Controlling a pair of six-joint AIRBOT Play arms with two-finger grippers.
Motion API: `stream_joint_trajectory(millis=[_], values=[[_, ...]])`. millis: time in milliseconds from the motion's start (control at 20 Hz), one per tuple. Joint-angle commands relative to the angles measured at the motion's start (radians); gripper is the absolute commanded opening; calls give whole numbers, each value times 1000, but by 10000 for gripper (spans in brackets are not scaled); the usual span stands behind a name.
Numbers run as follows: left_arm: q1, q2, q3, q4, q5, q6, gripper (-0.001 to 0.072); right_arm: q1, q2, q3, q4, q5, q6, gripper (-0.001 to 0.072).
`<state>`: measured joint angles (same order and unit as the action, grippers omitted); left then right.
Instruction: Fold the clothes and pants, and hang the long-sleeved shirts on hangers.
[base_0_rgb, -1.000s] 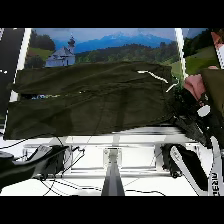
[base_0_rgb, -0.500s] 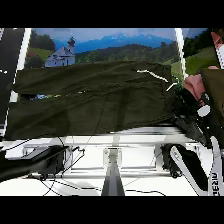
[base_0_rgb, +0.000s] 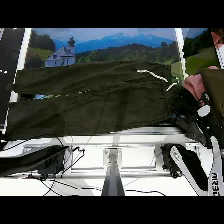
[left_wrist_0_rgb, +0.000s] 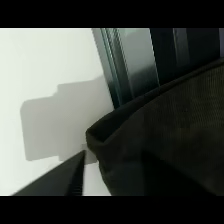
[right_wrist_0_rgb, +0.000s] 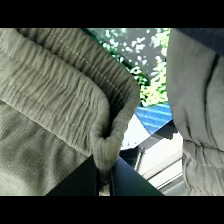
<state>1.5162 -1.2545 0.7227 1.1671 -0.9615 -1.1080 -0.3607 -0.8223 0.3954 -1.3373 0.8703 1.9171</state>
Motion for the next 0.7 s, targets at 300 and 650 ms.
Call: stream_joint_trajectory(millis=[300,650], values=[[2,-8,25,-87,-83,81,24,0,0,6,-2,8,-35,33],[-2,-6,100,-701,-346,422,22,0,106,115,-3,89,-106,32]])
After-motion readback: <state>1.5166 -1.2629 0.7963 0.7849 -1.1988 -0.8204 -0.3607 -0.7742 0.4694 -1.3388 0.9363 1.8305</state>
